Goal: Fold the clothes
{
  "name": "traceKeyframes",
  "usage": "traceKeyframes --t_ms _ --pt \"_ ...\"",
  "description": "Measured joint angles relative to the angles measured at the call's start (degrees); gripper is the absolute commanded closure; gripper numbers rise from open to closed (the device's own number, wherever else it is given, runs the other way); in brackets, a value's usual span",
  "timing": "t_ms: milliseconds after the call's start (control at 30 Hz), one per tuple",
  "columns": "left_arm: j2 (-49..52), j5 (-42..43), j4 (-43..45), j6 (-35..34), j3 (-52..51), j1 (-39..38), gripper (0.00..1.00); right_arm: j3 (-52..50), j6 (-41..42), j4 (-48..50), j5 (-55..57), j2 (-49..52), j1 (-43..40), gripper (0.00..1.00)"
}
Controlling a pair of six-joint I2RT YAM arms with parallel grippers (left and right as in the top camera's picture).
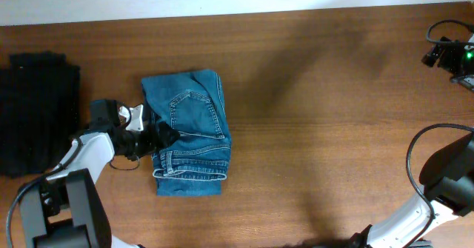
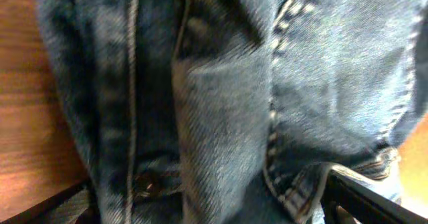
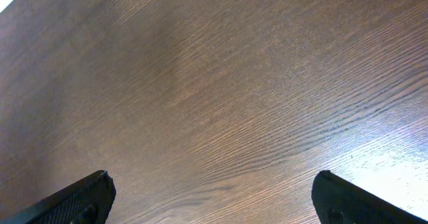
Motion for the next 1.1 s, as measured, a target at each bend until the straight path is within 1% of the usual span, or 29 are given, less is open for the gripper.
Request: traceKeyframes --t_ms 233,333,433,467,500,633,733,800,833,933,1100 --pt "2.4 4.6 0.8 -0.3 1.0 0.7 0.02 0.0 0.0 0.0 0.0 0.0 0.0 0.01" --pt "3.0 5.9 1.2 -0.3 1.1 0.7 0.07 0.0 0.0 0.0 0.0 0.0 0.0 0.01" --pt "3.6 6.8 1.6 -0.2 1.1 0.7 0.09 0.0 0.0 0.0 0.0 0.0 0.0 0.01" --pt "3.6 6.9 1.6 -0.2 1.1 0.8 0.11 0.0 0.0 0.0 0.0 0.0 0.0 0.01" --pt "3.7 6.9 1.6 -0.3 1.1 0.8 0.18 0.0 0.0 0.0 0.0 0.0 0.0 0.01" --pt "4.3 7.0 1.8 -0.2 1.1 0.9 0.20 0.0 0.0 0.0 0.0 0.0 0.0 0.01" --pt "4.4 7.1 1.8 -0.2 1.1 0.9 0.18 0.0 0.0 0.0 0.0 0.0 0.0 0.01" --pt "4.4 7.5 1.8 0.0 1.1 0.9 0.03 0.0 0.1 0.0 0.0 0.0 0.0 0.01" --pt "4.3 8.2 1.7 0.1 1.1 0.9 0.01 0.0 0.0 0.0 0.0 0.0 0.0 0.01" --pt "4.3 9.7 1.5 -0.2 1.3 1.0 0.01 0.0 0.0 0.0 0.0 0.0 0.0 0.02" --pt "4.3 9.9 1.5 -0.2 1.3 1.0 0.01 0.0 0.0 0.0 0.0 0.0 0.0 0.02"
